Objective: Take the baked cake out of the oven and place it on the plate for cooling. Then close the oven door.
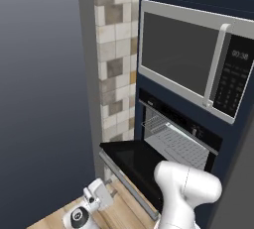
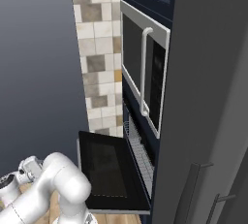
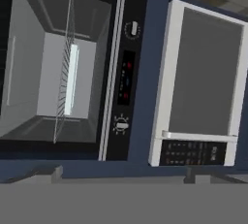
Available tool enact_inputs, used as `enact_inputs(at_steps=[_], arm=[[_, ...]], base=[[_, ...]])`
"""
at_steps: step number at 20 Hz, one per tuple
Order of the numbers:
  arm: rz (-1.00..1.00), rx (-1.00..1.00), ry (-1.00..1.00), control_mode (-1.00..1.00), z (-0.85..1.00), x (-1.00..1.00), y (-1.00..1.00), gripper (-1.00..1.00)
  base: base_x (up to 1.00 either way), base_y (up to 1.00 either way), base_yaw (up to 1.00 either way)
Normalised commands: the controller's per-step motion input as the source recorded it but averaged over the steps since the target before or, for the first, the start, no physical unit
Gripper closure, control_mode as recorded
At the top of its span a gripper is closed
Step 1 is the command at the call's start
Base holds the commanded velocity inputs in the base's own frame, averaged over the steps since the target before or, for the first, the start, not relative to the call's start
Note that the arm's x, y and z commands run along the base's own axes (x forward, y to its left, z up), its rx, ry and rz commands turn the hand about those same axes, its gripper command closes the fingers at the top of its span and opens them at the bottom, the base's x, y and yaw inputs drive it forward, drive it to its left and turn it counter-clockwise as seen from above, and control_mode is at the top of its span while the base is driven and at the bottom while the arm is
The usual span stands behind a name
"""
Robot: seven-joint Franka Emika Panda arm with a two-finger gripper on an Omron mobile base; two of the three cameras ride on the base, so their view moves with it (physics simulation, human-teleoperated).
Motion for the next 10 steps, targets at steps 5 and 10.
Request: enact_inputs(at_steps=[5,10], arm=[[0.06,0.00,0.00,-1.00,-0.55,0.42,0.00,-1.00],[0.00,0.00,0.00,-1.00,-0.58,0.47,0.00,-1.00]], base=[[0.00,0.00,0.00],[0.00,0.00,0.00]])
